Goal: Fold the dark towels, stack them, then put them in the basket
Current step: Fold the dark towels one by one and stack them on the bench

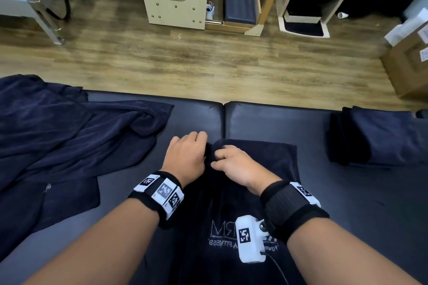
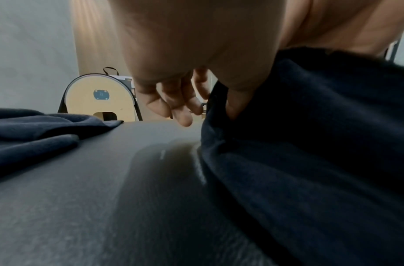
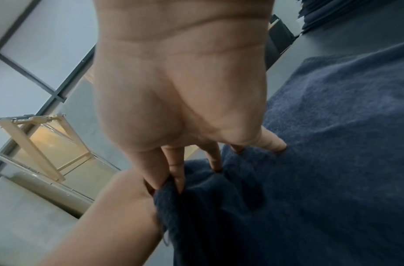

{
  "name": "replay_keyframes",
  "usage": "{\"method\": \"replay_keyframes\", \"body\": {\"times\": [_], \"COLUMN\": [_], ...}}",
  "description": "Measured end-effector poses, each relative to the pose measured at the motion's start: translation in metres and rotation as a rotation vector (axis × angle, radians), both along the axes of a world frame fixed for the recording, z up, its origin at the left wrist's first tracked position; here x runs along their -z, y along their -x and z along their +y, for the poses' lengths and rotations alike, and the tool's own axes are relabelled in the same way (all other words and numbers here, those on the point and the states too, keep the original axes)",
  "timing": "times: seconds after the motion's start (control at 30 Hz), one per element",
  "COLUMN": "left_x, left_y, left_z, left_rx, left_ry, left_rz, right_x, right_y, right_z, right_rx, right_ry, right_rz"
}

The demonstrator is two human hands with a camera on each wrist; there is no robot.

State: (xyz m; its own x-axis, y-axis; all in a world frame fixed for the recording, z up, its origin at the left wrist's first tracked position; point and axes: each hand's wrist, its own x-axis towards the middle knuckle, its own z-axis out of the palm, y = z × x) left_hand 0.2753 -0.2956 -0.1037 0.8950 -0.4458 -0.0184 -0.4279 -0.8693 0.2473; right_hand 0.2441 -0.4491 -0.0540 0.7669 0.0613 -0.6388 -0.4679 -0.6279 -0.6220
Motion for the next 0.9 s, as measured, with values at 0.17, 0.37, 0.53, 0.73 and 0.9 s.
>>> {"method": "replay_keyframes", "body": {"times": [0.17, 0.37, 0.53, 0.73, 0.9], "left_x": [0.002, -0.005, -0.008, 0.009, 0.012], "left_y": [0.001, -0.014, -0.02, -0.041, -0.037], "left_z": [-0.002, -0.004, 0.02, 0.038, 0.046], "left_rx": [0.052, -0.032, -0.145, -0.363, -0.489], "left_ry": [0.034, 0.084, 0.29, 0.442, 0.436], "left_rz": [0.023, 0.018, 0.178, 0.337, 0.262], "right_x": [0.007, 0.016, 0.013, 0.012, 0.022], "right_y": [0.0, -0.006, -0.007, 0.002, 0.026], "right_z": [-0.006, -0.012, -0.007, 0.003, -0.007], "right_rx": [0.082, 0.011, -0.047, -0.322, -0.409], "right_ry": [-0.18, -0.073, 0.052, 0.281, 0.435], "right_rz": [-0.038, -0.02, 0.013, 0.004, -0.13]}}
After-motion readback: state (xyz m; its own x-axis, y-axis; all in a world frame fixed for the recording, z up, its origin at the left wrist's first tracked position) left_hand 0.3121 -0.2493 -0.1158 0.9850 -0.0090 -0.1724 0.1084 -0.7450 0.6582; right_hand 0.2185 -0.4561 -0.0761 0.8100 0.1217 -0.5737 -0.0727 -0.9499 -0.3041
